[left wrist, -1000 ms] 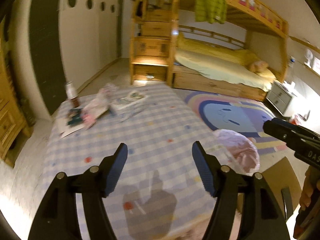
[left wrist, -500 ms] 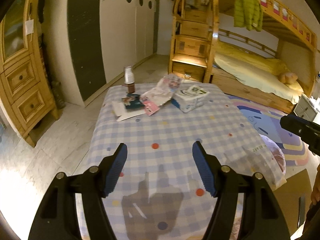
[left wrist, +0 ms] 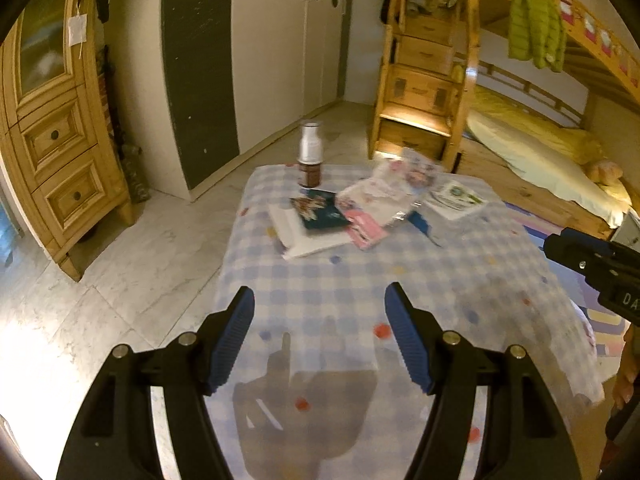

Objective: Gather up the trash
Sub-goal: 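Move both grippers back over the table, then grasp the clear plastic bag with the right gripper and lift it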

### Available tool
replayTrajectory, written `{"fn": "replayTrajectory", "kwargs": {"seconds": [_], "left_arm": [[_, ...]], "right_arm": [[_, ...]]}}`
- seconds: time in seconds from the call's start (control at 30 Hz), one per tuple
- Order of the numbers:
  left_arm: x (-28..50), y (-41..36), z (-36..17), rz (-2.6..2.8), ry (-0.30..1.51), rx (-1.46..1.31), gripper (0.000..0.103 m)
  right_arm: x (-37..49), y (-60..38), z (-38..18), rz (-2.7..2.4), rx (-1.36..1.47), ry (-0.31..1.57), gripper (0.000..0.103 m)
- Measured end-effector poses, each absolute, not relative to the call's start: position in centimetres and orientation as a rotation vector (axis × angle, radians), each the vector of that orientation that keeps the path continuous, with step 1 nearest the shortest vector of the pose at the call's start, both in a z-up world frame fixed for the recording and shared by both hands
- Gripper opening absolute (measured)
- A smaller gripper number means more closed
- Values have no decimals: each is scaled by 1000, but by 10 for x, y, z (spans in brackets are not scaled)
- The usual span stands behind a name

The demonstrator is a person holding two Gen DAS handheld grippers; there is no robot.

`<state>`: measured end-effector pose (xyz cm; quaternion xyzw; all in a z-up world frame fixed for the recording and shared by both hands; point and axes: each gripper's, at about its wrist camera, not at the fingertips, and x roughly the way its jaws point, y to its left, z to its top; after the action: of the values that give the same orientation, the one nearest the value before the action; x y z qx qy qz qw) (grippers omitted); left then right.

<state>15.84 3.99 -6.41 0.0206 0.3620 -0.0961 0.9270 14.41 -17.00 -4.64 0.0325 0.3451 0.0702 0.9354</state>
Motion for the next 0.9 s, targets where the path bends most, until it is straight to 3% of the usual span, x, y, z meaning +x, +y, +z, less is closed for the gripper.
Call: {"fn": "replayTrajectory", "kwargs": {"seconds": [0.13,0.3,0.67,0.73,0.8,0.9], "left_arm": [[193,46,-69,-167,755,36,66],[228,48,-71,-156,759,31,66],[258,44,-86,-162,792,21,66],[255,46,-88,-162,801,18,65],[252,50,-90,-157,807,15,65],[245,54,-89,-158,812,2,65]], "right_arm": [[186,-165,-56,162,81,721,51],[233,-160,-60,181,98,719,34],[290,-153,-79,187,141,799,38],[281,-150,-75,192,127,783,30],[271,-149,-70,194,114,772,16],[252,-150,-60,190,96,744,7]]}}
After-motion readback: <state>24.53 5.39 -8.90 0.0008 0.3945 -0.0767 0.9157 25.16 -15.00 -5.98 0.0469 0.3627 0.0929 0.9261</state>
